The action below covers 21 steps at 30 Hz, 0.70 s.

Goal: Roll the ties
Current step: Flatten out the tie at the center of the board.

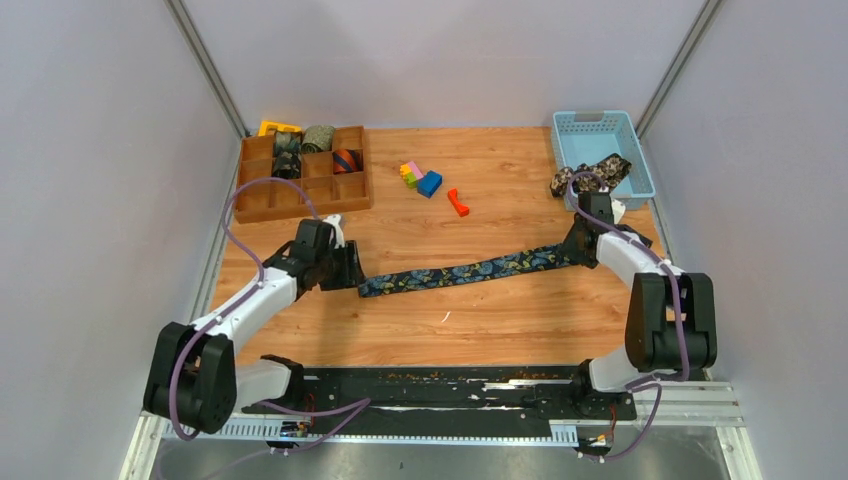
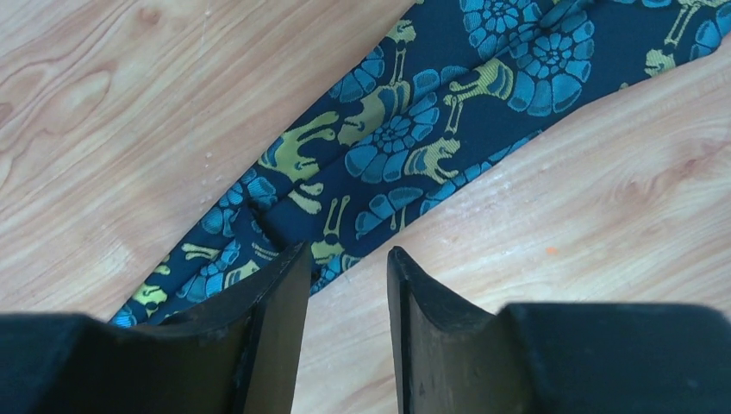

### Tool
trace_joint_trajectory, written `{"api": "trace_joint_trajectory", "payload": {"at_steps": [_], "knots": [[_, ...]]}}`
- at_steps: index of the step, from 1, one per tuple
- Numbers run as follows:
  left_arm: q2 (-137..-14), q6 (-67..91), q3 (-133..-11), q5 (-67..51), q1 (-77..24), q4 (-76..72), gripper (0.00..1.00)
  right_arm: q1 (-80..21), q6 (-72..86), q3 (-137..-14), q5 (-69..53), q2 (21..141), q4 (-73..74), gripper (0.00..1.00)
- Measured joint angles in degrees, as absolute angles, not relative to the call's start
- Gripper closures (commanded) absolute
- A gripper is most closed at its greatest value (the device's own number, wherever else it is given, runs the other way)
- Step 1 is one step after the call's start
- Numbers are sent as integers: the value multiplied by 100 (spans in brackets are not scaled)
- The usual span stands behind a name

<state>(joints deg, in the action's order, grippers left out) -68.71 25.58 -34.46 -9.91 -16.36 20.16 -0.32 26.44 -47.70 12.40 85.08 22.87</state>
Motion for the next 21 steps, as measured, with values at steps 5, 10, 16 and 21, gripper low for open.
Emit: {"api": "trace_joint_trajectory", "payload": {"at_steps": [5,10,16,21], "knots": [[-7030,2510,-4075,-886,-1640,2200,44,143,2558,-4904,1238,8906,2224,63],[-7778,2467,-4757,-858,-1765,2143,45,346,2519,-4960,1188,9148,2147,64],[-9268,2320,-5789,-834,-2265,2233,50,377,2416,-5113,1186,9292,2091,64],[-10256,2191,-6685,-843,-2746,2401,51,119,2327,-5194,1669,9196,2351,58]]}}
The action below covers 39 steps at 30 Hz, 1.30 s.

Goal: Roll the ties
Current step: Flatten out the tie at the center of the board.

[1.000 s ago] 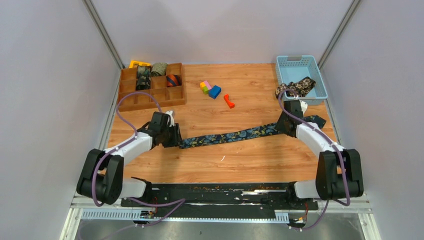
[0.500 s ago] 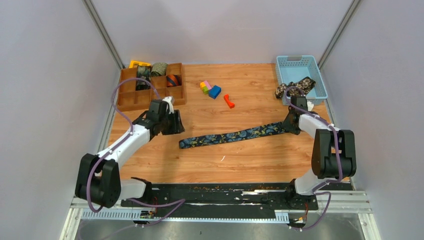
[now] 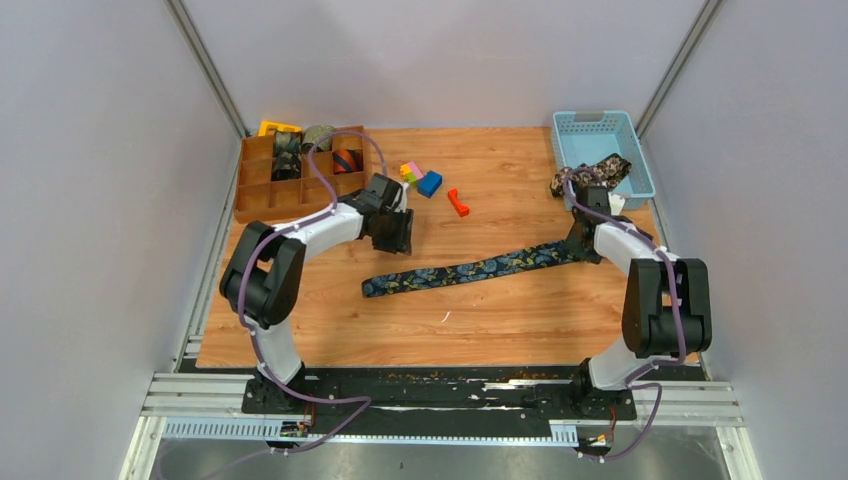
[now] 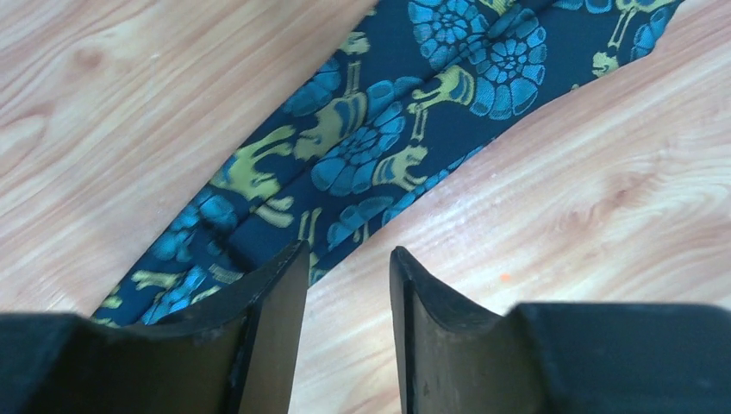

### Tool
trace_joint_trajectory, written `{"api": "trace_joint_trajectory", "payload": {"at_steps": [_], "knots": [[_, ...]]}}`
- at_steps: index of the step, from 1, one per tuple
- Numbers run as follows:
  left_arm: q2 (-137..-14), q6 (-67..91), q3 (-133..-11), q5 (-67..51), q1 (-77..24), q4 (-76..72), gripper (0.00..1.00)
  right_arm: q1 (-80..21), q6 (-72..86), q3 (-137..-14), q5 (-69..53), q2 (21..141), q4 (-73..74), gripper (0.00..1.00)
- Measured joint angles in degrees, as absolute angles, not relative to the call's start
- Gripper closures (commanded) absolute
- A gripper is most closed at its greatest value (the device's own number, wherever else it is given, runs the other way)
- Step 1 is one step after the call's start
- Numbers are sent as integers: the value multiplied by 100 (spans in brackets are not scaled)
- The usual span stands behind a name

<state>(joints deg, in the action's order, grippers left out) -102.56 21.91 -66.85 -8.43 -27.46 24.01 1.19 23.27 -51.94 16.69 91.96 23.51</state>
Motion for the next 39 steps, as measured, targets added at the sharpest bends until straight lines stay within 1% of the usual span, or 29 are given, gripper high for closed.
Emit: {"api": "trace_joint_trajectory", "payload": {"at_steps": [4,10,15,19,24,29,39], "knots": [[-10621,2104,-7067,-849,-3057,2515,54,-414,2274,-5308,1984,8737,2689,58],[-10866,2001,-7144,-895,-3212,2668,56,-1664,2408,-5284,1806,8093,2810,60],[-10884,1953,-7177,-913,-3234,2759,57,-2947,2777,-5089,1352,8191,2808,63],[-10884,1907,-7179,-908,-3288,2790,58,-3590,3085,-5085,1125,8606,2705,65],[-10884,1870,-7183,-910,-3395,2858,59,-4027,3371,-5181,1037,9273,2639,67],[-10884,1859,-7181,-928,-3450,2895,60,-4235,3524,-5378,978,9515,2445,67],[-10812,1706,-7074,-1166,-3489,2985,60,-4241,3592,-5520,1007,9640,2447,68]]}}
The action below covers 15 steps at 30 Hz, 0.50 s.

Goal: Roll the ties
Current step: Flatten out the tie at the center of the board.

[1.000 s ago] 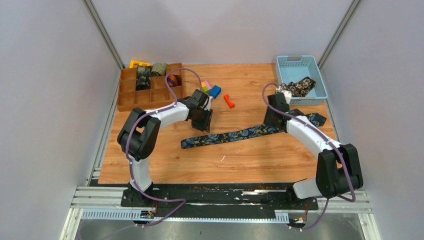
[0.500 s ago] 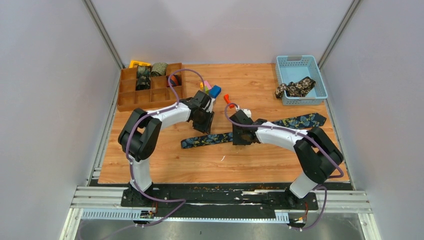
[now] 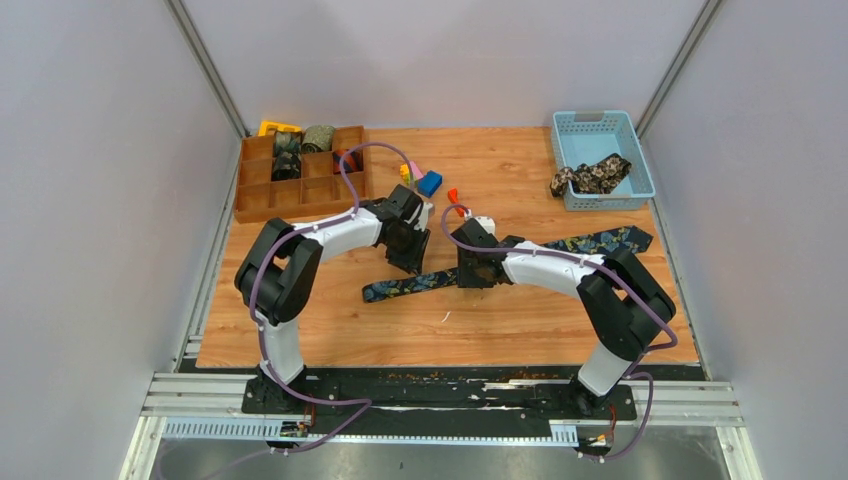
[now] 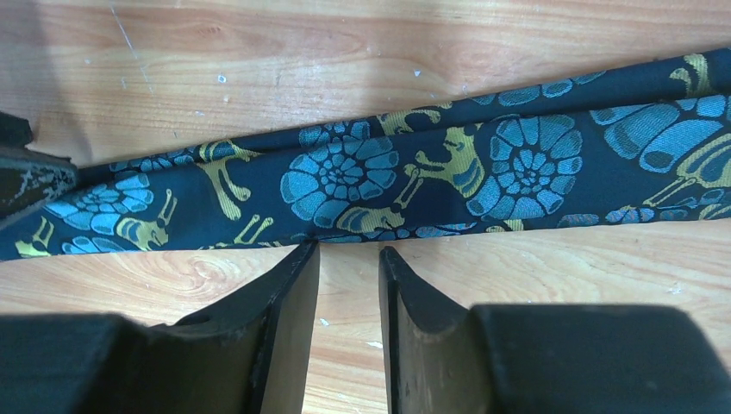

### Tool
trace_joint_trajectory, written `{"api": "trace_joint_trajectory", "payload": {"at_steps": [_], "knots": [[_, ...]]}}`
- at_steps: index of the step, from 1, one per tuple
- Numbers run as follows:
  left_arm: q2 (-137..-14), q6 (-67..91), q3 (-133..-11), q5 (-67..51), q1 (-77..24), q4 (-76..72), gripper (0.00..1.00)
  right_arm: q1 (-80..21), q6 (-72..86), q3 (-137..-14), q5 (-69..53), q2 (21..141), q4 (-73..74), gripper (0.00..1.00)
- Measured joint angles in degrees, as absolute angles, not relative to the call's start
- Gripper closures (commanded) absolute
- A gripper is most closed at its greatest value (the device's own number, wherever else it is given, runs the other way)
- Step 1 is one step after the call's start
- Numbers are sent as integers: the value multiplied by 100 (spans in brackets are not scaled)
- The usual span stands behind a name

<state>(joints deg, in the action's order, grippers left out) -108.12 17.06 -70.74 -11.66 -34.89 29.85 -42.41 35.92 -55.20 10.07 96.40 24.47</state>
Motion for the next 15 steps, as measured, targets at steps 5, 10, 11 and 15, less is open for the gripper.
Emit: {"api": "trace_joint_trajectory", "payload": {"at_steps": [5,10,11,15], "knots": [[-10759,1608,-7002,-1341,-3492,3120,60,-4241,3590,-5520,1017,9642,2427,69],[-10757,1608,-7002,-1350,-3500,3173,56,-4241,3588,-5518,1013,9644,2401,69],[-10755,1610,-7004,-1347,-3505,3177,55,-4241,3586,-5513,1009,9644,2383,69],[-10720,1621,-7022,-1247,-3527,3260,46,-4270,3470,-5404,939,9594,2147,70]]}}
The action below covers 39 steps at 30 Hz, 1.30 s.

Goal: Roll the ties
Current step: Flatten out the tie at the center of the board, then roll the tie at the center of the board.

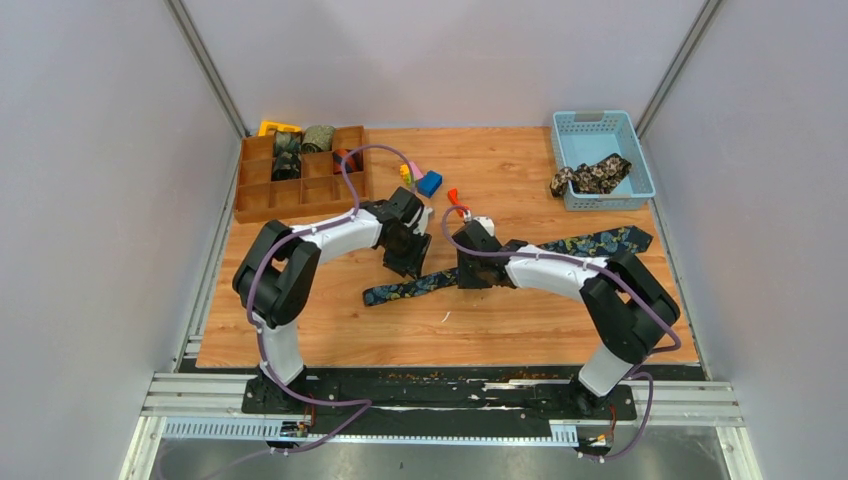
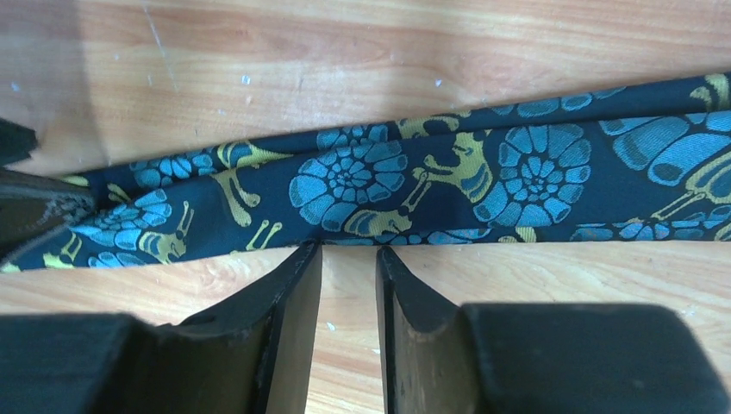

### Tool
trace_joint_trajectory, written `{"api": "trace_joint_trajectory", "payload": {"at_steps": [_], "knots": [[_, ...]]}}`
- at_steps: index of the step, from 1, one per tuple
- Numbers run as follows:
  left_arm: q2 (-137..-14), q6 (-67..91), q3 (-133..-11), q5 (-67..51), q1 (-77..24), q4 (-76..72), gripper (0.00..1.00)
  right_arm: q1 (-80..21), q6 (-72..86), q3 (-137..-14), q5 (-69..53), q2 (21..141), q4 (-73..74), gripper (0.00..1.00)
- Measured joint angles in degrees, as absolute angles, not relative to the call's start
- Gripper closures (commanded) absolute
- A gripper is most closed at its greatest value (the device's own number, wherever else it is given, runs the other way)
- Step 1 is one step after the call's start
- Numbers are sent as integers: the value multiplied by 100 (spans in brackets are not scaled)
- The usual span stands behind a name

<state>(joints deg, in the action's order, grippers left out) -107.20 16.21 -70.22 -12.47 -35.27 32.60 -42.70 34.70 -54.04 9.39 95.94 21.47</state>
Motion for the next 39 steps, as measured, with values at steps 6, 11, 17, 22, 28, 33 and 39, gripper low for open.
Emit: {"api": "trace_joint_trajectory", "payload": {"at_steps": [6,11,17,22,28,33,39], "knots": [[-10162,1699,-6818,-633,-3527,3433,31,-4394,3173,-4836,755,9054,1780,69],[-8923,1911,-6368,27,-3489,3352,3,-4453,2893,-4296,740,8171,1365,68],[-7550,2327,-5531,432,-3218,2856,0,-4460,2563,-3903,808,7376,902,68],[-6687,2884,-4493,314,-2755,2491,8,-4460,2403,-3597,875,7072,565,69],[-5638,3854,-3253,167,-2552,2346,32,-4460,2331,-3470,917,7030,471,70],[-5231,4552,-2714,89,-2469,2143,44,-4460,2274,-3470,915,7030,392,70],[-5092,5030,-2355,113,-2239,1949,53,-4460,2239,-3459,913,7030,351,70]]}}
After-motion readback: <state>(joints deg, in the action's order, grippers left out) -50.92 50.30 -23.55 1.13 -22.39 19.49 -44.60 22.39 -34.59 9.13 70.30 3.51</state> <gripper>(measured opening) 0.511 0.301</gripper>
